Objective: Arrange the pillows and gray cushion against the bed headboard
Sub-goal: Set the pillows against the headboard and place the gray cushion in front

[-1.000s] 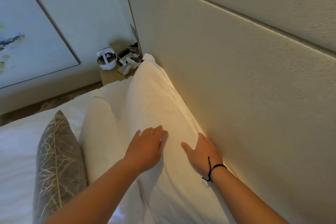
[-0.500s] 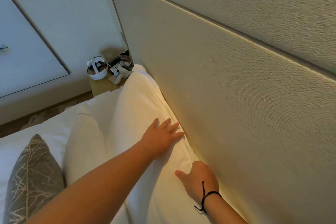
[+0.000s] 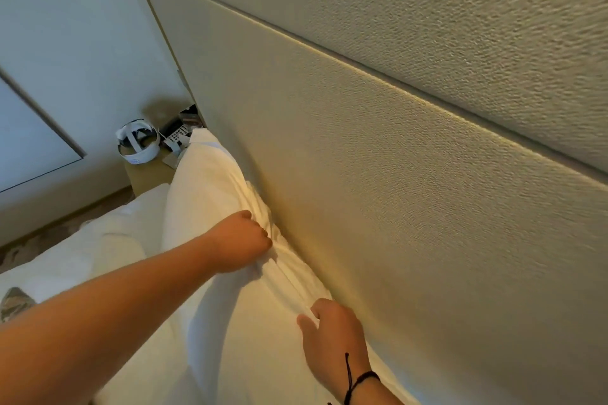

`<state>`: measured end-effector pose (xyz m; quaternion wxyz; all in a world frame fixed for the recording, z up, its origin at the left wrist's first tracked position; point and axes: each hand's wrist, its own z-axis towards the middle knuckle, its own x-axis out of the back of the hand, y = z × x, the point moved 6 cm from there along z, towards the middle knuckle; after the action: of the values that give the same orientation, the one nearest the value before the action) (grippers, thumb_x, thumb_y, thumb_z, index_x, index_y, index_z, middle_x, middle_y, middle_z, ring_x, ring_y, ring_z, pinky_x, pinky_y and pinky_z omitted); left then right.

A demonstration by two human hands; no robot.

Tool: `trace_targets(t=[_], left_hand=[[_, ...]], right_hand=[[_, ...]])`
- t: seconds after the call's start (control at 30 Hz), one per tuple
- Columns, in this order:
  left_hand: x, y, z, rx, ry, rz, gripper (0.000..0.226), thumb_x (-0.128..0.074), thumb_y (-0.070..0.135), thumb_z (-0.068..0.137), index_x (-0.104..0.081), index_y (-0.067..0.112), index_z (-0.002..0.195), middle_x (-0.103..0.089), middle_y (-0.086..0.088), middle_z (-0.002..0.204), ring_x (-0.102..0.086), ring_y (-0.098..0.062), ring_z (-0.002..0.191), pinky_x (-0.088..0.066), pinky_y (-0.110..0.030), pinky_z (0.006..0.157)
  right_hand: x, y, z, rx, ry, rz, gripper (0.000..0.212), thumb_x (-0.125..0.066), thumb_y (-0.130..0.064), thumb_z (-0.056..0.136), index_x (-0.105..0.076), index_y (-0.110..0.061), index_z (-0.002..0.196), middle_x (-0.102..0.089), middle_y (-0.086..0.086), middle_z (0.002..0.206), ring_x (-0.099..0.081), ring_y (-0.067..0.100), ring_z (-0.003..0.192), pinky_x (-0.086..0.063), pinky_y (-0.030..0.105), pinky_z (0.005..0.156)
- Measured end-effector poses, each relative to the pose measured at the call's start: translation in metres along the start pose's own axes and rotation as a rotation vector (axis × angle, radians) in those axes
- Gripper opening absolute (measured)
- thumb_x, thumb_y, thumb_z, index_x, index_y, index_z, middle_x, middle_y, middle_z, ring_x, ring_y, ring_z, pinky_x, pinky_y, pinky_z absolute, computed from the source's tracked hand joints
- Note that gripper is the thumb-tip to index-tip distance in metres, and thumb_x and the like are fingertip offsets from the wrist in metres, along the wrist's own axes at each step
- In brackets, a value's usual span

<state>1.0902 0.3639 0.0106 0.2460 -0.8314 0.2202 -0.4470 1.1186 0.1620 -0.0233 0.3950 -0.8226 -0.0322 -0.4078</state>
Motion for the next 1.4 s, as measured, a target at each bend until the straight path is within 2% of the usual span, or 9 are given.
trace_targets(t=[0.1,0.33,0.5,0.63,0.8,0.97,1.1,1.23,1.4], left_hand=[[0.027,-0.034,-0.019,-0.032,0.131,-0.158,0.028,-0.049,0.012,0.093,-0.059,0.017,0.118,-0.068,-0.003,0.104,-0.063,-0.027,0.095,-0.039,-0.036,0.092],[0.039,-0.071,-0.035,0.204,0.242,-0.247,0.023,-0.051,0.016,0.092,-0.061,0.025,0.111,-0.059,0.005,0.087,-0.058,-0.017,0.084,-0.033,-0.029,0.064],[0.037,-0.029,-0.024,0.249,0.196,-0.390,0.024,-0.050,0.025,0.094,-0.056,0.024,0.118,-0.064,0.003,0.106,-0.059,-0.021,0.105,-0.041,-0.035,0.086],[0.052,0.019,-0.031,0.000,0.160,-0.589,0.040,-0.054,0.031,0.087,-0.051,0.033,0.127,-0.061,0.004,0.121,-0.050,-0.019,0.122,-0.013,-0.048,0.118],[0.089,0.060,-0.046,-0.178,0.063,-0.738,0.048,-0.048,0.055,0.085,-0.048,0.042,0.131,-0.058,0.007,0.130,-0.039,-0.020,0.131,-0.001,-0.052,0.120],[0.115,0.108,-0.051,-0.298,-0.060,-0.901,0.062,-0.016,0.074,0.091,-0.045,0.047,0.139,-0.051,0.009,0.145,-0.035,-0.019,0.141,0.000,-0.054,0.119],[0.138,0.131,-0.054,-0.331,0.008,-0.856,0.049,-0.038,0.066,0.091,-0.049,0.044,0.134,-0.059,0.011,0.135,-0.044,-0.015,0.134,-0.005,-0.051,0.119],[0.159,0.141,-0.058,-0.318,0.133,-0.866,0.049,-0.052,0.069,0.078,-0.064,0.035,0.112,-0.065,0.011,0.116,-0.056,-0.017,0.109,-0.034,-0.030,0.093],[0.174,0.141,-0.064,-0.304,0.234,-1.028,0.038,-0.067,0.049,0.081,-0.045,0.023,0.063,-0.045,0.006,0.067,-0.043,-0.017,0.066,-0.033,-0.029,0.057]], right_hand=[[0.020,-0.022,-0.012,0.088,0.080,0.002,0.033,-0.049,-0.044,0.095,-0.041,-0.025,0.069,-0.044,-0.010,0.068,-0.044,0.015,0.068,-0.032,0.025,0.052],[0.046,-0.061,-0.014,0.212,0.222,-0.071,0.023,-0.047,-0.041,0.097,-0.051,-0.024,0.081,-0.050,-0.010,0.078,-0.046,0.017,0.072,-0.036,0.032,0.061],[0.039,-0.037,-0.019,0.103,0.120,-0.115,0.029,-0.048,-0.052,0.094,-0.050,-0.026,0.107,-0.062,-0.008,0.100,-0.058,0.020,0.089,-0.045,0.034,0.069],[0.049,-0.003,-0.050,0.058,0.061,-0.150,0.061,-0.040,-0.083,0.074,-0.041,-0.038,0.115,-0.064,-0.013,0.101,-0.060,0.015,0.089,-0.047,0.033,0.069],[0.082,0.051,-0.091,-0.087,-0.020,-0.062,0.072,-0.032,-0.091,0.067,-0.050,-0.037,0.110,-0.063,-0.014,0.115,-0.059,0.010,0.096,-0.049,0.030,0.077],[0.100,0.095,-0.133,-0.119,-0.084,-0.106,0.055,-0.045,-0.084,0.070,-0.052,-0.032,0.088,-0.057,-0.015,0.087,-0.053,0.002,0.077,-0.042,0.023,0.064],[0.110,0.120,-0.162,-0.171,-0.002,0.061,0.048,-0.054,-0.076,0.076,-0.055,-0.028,0.078,-0.056,-0.011,0.073,-0.051,0.005,0.065,-0.038,0.021,0.059],[0.109,0.129,-0.186,-0.237,-0.021,0.231,0.046,-0.052,-0.073,0.082,-0.065,-0.029,0.086,-0.063,-0.016,0.092,-0.058,-0.001,0.081,-0.041,0.019,0.067],[0.125,0.127,-0.212,-0.233,0.156,0.762,0.023,-0.073,-0.039,0.085,-0.072,-0.023,0.101,-0.071,0.003,0.096,-0.066,0.021,0.082,-0.047,0.033,0.062]])
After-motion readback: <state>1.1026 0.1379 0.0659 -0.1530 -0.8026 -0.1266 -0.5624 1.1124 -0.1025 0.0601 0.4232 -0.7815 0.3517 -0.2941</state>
